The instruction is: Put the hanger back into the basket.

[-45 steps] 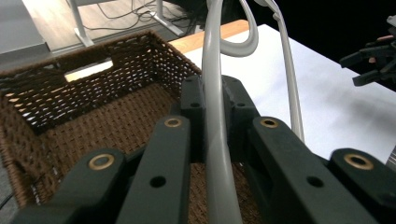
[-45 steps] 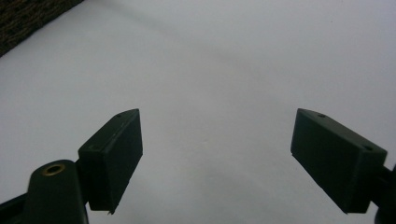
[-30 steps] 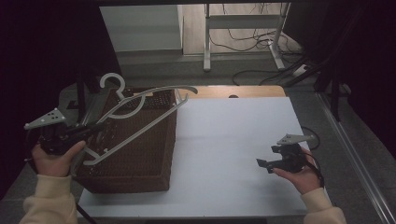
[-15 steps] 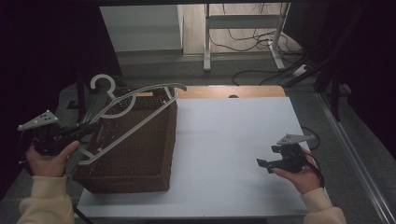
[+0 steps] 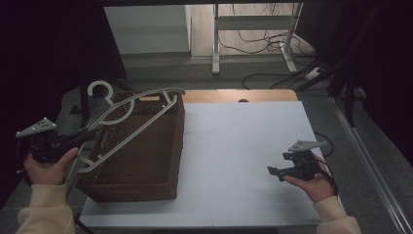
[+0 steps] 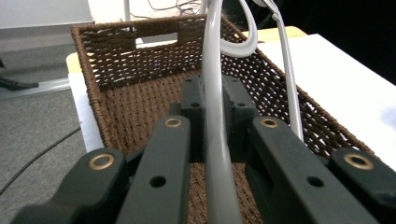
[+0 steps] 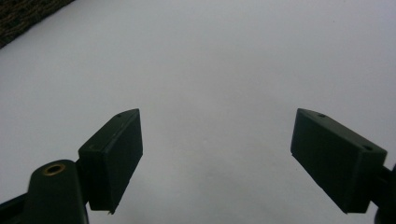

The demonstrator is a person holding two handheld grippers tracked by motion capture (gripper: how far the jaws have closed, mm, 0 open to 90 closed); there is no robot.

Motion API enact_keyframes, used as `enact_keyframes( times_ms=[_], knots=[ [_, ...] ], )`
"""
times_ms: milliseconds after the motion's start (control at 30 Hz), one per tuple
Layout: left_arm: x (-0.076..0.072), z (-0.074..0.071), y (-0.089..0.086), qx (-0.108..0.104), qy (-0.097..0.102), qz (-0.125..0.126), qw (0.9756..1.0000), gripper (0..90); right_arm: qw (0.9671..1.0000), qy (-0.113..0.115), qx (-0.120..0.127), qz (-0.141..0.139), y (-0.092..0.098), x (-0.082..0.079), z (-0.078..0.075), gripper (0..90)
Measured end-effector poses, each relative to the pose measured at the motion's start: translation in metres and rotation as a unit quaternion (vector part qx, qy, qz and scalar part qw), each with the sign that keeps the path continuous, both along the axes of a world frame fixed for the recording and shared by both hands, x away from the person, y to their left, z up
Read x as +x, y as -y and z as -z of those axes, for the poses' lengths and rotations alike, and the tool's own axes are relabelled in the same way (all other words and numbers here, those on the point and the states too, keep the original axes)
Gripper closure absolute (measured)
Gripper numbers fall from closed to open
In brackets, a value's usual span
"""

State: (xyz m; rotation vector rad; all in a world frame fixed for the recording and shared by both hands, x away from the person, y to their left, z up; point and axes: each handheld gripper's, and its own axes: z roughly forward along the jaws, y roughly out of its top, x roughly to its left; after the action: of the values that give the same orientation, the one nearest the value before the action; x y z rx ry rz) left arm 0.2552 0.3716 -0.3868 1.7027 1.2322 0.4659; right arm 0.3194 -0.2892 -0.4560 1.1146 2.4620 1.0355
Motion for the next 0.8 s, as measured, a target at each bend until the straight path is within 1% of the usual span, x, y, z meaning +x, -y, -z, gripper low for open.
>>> enact_keyframes(
  times_ms=[100,133,367,400,467,567,633,700,800],
  knots=[
    [0.004,0.003,-0.001,-0.002,-0.004,-0.007,1.0,81.7,1.0,0.0,-0.002,-0.001,0.0,0.0,0.0,17.2],
    [0.006,0.005,0.0,-0.002,-0.008,-0.015,0.9999,81.6,1.0,0.0,-0.003,-0.002,-0.001,0.0,0.001,17.2],
    [0.013,0.007,0.004,0.007,-0.012,-0.026,0.9996,81.6,1.0,-0.002,-0.005,-0.003,-0.001,0.001,0.001,17.2],
    [0.015,0.007,0.006,0.007,-0.014,-0.031,0.9994,81.6,1.0,-0.002,-0.006,-0.003,0.0,0.0,0.001,17.2],
    [0.017,0.009,0.006,0.007,-0.016,-0.032,0.9993,81.6,1.0,-0.001,-0.006,-0.002,-0.001,0.0,0.001,17.2],
    [0.019,0.01,0.007,0.008,-0.019,-0.034,0.9992,81.6,1.0,-0.001,-0.006,-0.003,-0.001,0.0,0.001,17.2],
    [0.02,0.012,0.008,0.01,-0.022,-0.044,0.9987,81.6,1.0,-0.001,-0.007,-0.003,-0.001,0.0,0.001,17.2],
    [0.021,0.014,0.008,0.008,-0.025,-0.048,0.9985,81.5,1.0,-0.001,-0.007,-0.003,-0.001,0.0,0.001,17.2],
    [0.021,0.016,0.007,0.006,-0.026,-0.048,0.9985,81.6,1.0,-0.001,-0.007,-0.002,-0.001,0.0,0.002,17.2]
  ],
)
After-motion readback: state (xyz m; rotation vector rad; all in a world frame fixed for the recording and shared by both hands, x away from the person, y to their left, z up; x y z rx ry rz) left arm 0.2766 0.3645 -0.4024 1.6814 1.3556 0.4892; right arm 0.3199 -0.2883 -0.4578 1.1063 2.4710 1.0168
